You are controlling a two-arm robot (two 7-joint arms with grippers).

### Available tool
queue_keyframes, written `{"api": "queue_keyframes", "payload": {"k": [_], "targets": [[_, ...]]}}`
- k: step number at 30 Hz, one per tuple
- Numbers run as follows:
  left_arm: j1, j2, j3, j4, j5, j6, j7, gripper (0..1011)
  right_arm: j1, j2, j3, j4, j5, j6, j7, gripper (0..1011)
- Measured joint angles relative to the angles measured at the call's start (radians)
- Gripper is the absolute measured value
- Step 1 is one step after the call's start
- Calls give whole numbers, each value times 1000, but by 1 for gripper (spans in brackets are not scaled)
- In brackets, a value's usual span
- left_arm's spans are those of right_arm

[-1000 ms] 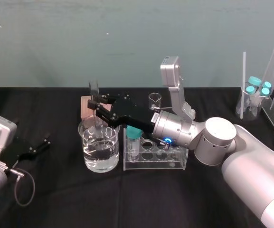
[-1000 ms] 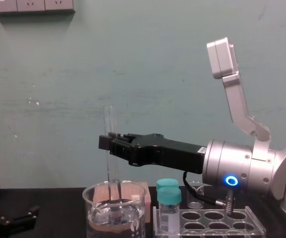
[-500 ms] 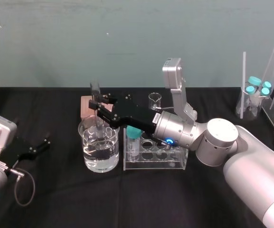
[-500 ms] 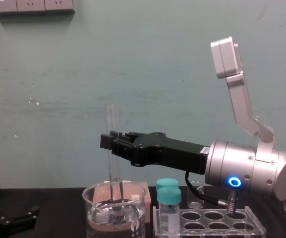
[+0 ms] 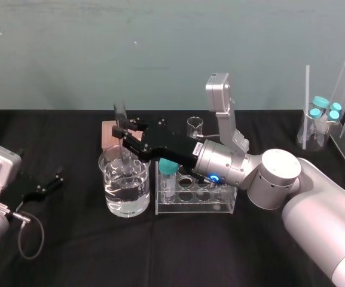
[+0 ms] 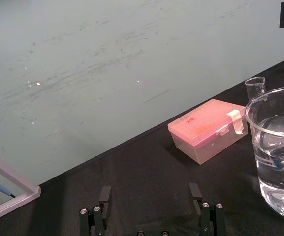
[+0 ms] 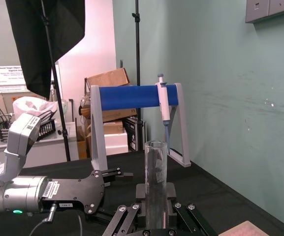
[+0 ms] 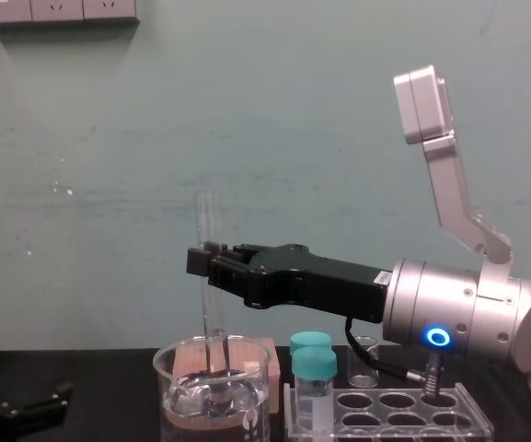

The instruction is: Hold the test tube with one hand and immerse one end into the beaker, then return it to the test tube rack.

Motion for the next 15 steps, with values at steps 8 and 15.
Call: {"api": "queue_keyframes", "payload": {"k": [8, 15], "targets": [[0, 0, 0, 0, 0, 0, 0, 1000, 0, 0, -1, -1, 0, 3, 0, 225], [0, 0, 0, 0, 0, 0, 0, 1000, -3, 1, -2, -3, -1, 5, 0, 225]]}}
